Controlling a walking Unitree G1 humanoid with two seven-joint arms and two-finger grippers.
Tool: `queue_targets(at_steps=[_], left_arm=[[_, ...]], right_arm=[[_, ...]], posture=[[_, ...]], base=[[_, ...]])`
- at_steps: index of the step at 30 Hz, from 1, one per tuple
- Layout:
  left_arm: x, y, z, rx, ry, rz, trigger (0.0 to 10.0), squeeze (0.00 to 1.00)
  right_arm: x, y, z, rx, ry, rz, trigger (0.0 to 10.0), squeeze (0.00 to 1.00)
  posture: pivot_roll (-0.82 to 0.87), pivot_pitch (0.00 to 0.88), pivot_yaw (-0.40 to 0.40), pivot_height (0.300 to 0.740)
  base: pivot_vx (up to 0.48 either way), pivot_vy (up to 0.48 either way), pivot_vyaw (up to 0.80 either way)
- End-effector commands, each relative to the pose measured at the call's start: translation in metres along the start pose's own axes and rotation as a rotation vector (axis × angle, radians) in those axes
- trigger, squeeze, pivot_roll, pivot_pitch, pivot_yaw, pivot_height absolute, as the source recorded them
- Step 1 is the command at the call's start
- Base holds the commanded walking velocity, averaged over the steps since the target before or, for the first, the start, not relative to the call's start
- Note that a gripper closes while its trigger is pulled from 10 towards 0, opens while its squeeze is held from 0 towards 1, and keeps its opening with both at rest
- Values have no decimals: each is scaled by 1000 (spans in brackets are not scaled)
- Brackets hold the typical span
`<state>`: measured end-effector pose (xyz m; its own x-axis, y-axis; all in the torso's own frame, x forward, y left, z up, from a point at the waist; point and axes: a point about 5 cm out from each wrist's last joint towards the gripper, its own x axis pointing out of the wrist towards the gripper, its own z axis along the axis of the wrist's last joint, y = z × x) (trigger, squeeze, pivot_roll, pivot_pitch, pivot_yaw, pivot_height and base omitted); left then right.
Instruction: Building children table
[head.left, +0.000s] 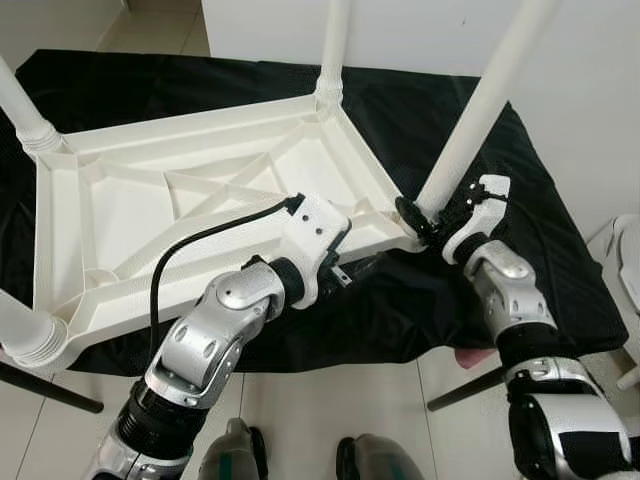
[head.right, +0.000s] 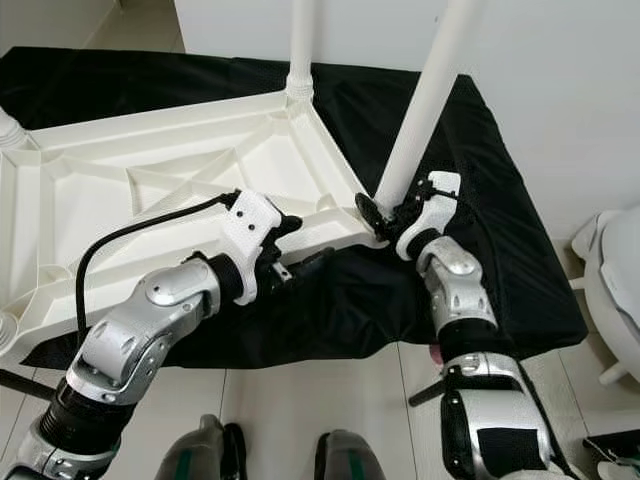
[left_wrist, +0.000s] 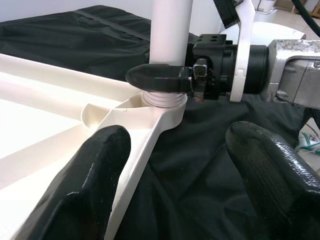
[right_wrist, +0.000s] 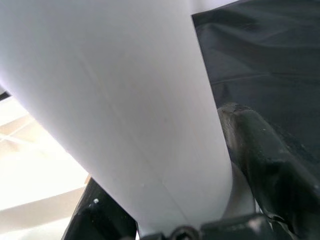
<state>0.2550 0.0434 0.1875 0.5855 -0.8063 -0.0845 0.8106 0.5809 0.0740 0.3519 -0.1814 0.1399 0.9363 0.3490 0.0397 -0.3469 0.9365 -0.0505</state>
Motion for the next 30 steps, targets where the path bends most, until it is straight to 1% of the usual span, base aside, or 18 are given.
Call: queue_targets(at_steps=[1, 2, 4, 5, 6, 7, 8, 10, 11, 13, 14, 16, 17, 18, 20, 24, 25, 30], left_arm=[[1, -4, 2, 12, -13, -23, 10000, 0], [1, -5, 2, 11, -13, -24, 10000, 0], [1, -5, 2, 11, -13, -24, 10000, 0], [0, -5, 2, 11, -12, -26, 10000, 0], [0, -5, 2, 11, -12, -26, 10000, 0], [0, -6, 1, 11, -12, -27, 10000, 0], [0, -6, 1, 11, -12, -27, 10000, 0], [0, -7, 1, 11, -12, -30, 10000, 0], [0, -7, 1, 11, -12, -30, 10000, 0], [0, -7, 1, 11, -12, -33, 10000, 0], [0, -7, 1, 11, -12, -33, 10000, 0], [0, -8, 0, 13, -11, -35, 10000, 0], [0, -8, 0, 13, -11, -35, 10000, 0], [0, -8, 0, 13, -11, -36, 10000, 0], [0, -9, 0, 13, -11, -37, 10000, 0], [0, -9, 0, 13, -10, -37, 10000, 0], [0, -9, -1, 13, -9, -37, 10000, 0], [-1, -10, -1, 12, -7, -37, 10000, 0]], right_arm=[[-3, 6, -12, 14, 53, -23, 10000, 0], [-2, 14, -11, 22, 50, -49, 10000, 0], [-2, 14, -11, 22, 50, -49, 10000, 0], [0, 22, -10, 37, 44, -91, 10000, 0], [0, 22, -10, 37, 44, -91, 10000, 0], [0, 34, -5, 45, 26, -230, 10000, 0], [0, 34, -5, 45, 26, -230, 10000, 0], [-2, 39, -1, 45, 7, -348, 10000, 0], [-2, 39, -1, 45, 7, -348, 10000, 0], [-3, 49, 3, 72, -18, -448, 10000, 0], [-3, 49, 3, 72, -18, -448, 10000, 0], [-5, 58, 5, 94, -25, -530, 10000, 0], [-5, 58, 5, 94, -25, -530, 10000, 0], [-6, 63, 7, 99, -34, -559, 10000, 0], [-5, 72, 9, 118, -22, -552, 10000, 0], [-6, 72, 9, 116, -17, -558, 10000, 0], [-9, 70, 8, 115, -5, -583, 10000, 0], [-12, 68, 7, 104, 1, -604, 10000, 0]], posture=[[-132, 66, -24, 740], [-131, 64, -26, 740], [-131, 64, -26, 740], [-131, 62, -26, 740], [-131, 62, -26, 740], [-127, 55, -30, 740], [-127, 55, -30, 740], [-127, 54, -30, 740], [-127, 54, -30, 740], [-126, 47, -31, 740], [-126, 47, -31, 740], [-121, 43, -33, 740], [-121, 43, -33, 740], [-119, 40, -34, 740], [-118, 38, -35, 740], [-116, 34, -36, 740], [-114, 34, -38, 740], [-115, 34, -38, 740]], base=[[0, 0, 0], [0, 0, 0], [0, 0, 0], [0, 0, 0], [0, 0, 0], [0, 0, 0], [0, 0, 0], [0, 0, 0], [0, 0, 0], [0, 0, 0], [0, 0, 0], [0, 0, 0], [0, 0, 0], [0, 0, 0], [0, 0, 0], [0, 0, 0], [0, 0, 0], [0, 0, 0]])
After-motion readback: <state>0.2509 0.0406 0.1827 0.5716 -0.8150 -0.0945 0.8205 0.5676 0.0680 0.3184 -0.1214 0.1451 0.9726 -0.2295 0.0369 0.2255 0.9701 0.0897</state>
